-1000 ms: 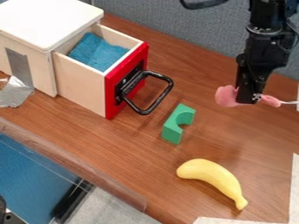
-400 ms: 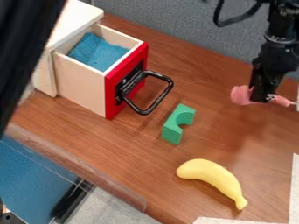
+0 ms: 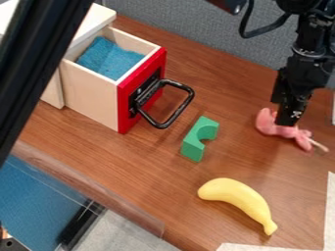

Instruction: Take out the pink bunny from the drawer

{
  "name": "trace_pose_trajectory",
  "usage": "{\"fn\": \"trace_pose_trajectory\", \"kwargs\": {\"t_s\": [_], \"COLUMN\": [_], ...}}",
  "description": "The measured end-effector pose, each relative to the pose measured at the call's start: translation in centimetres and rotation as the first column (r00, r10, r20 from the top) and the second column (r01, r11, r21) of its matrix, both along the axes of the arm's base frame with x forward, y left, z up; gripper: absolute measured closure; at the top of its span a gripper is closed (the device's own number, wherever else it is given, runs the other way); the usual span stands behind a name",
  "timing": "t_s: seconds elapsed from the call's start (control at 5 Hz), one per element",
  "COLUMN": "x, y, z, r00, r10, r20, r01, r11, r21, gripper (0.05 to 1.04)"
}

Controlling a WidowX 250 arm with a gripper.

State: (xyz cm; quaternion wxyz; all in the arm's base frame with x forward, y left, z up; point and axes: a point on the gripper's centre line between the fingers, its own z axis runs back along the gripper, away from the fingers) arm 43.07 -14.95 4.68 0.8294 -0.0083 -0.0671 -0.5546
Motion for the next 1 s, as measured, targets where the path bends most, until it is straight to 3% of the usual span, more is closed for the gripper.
{"fn": "trace_pose_trajectory", "kwargs": {"t_s": [0.2,0.4,0.6,1.0], "x": [-0.8,-1.7,-2.8,-7.9], "y": [0.2,1.1,3.1,6.5], "z": [-0.5,3.0,4.7,6.2], "r00": [1.000,1.000,0.999,0.997], "r10": [-0.008,-0.004,0.033,0.070], "r20": [-0.029,0.000,0.013,0.025], "r01": [0.009,0.004,-0.033,-0.069], "r11": [1.000,1.000,0.999,0.997], "r21": [0.003,-0.016,-0.026,-0.020], "gripper": [0.081,0.084,0.084,0.084]}}
